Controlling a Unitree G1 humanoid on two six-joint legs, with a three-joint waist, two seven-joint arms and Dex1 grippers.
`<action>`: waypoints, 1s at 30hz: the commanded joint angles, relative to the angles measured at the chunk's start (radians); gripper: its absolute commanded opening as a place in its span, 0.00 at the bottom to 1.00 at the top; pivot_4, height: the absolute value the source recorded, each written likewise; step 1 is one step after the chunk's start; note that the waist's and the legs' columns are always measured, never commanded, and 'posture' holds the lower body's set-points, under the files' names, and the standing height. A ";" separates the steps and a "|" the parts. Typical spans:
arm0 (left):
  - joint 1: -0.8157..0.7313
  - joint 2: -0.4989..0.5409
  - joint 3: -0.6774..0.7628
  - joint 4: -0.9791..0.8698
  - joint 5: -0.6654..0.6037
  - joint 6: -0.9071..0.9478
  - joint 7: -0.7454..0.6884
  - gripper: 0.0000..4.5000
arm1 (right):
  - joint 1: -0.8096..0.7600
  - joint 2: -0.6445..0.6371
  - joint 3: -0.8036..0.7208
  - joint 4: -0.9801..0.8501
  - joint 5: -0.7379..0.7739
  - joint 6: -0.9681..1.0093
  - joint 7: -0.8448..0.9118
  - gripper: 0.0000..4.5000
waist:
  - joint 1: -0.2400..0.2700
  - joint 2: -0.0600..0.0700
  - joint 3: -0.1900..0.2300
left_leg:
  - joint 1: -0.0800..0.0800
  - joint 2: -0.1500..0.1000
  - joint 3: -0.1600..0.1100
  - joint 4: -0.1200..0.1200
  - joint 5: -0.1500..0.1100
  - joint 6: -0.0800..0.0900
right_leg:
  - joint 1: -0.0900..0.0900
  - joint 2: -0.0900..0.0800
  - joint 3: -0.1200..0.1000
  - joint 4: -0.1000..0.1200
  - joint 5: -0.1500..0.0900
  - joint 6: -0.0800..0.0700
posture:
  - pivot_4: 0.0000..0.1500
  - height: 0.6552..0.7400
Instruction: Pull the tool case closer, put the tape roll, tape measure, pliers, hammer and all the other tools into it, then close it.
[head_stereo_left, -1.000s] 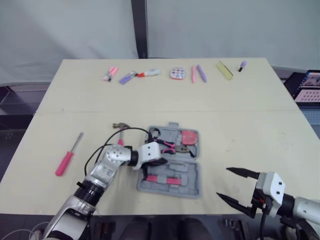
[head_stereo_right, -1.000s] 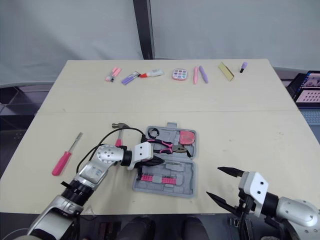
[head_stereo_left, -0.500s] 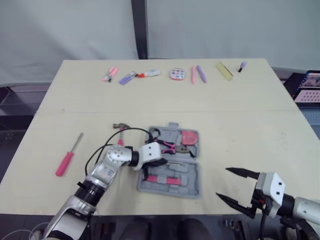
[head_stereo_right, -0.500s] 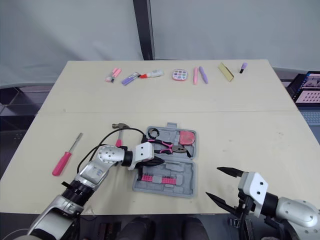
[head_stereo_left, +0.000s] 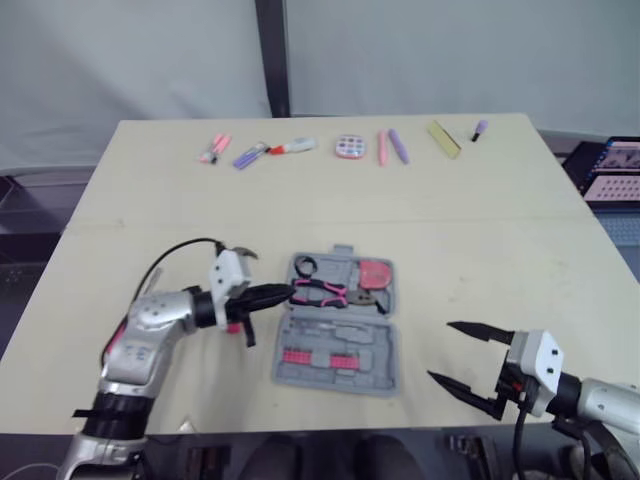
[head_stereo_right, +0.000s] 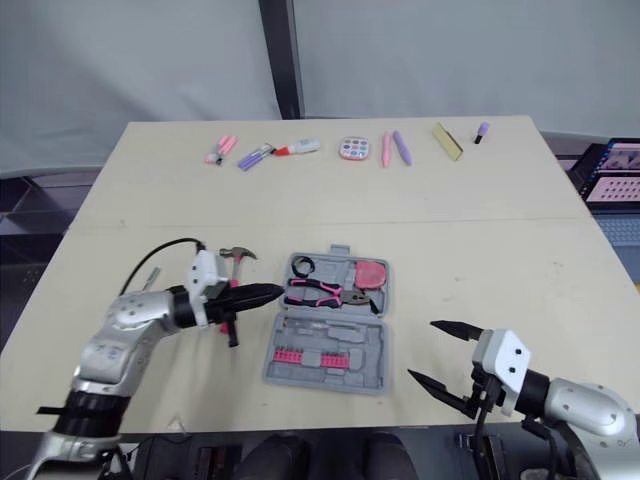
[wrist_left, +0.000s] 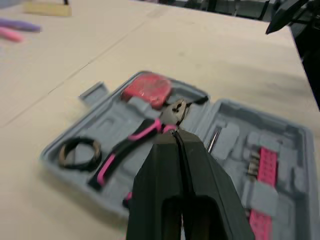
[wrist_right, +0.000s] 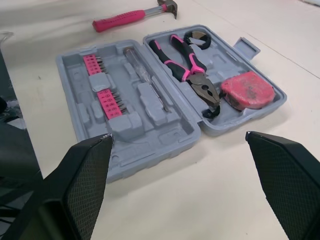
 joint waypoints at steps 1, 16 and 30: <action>0.138 0.028 0.142 -0.097 -0.046 -0.049 0.030 0.40 | -0.003 0.010 0.005 -0.001 0.010 -0.015 0.002 1.00 | 0.000 0.000 0.000 | 0.000 0.000 0.000 0.000 0.000 0.000 | 0.000 0.000 0.000 -0.001 0.000 0.000 | 1.00 1.00; 0.724 -0.141 0.321 -0.256 -0.061 -0.176 0.174 0.99 | 0.046 0.047 0.025 0.032 0.003 -0.058 0.005 1.00 | 0.003 -0.001 0.001 | 0.001 0.001 0.000 -0.002 -0.002 0.000 | 0.005 0.000 0.001 -0.014 0.000 0.000 | 1.00 1.00; 0.746 -0.166 0.291 -0.268 -0.097 -0.198 0.215 0.99 | 0.066 0.027 0.006 0.047 0.015 -0.058 0.020 1.00 | 0.004 -0.001 0.001 | 0.000 0.001 0.000 -0.002 -0.002 0.000 | 0.006 0.000 0.000 -0.017 0.000 0.000 | 1.00 1.00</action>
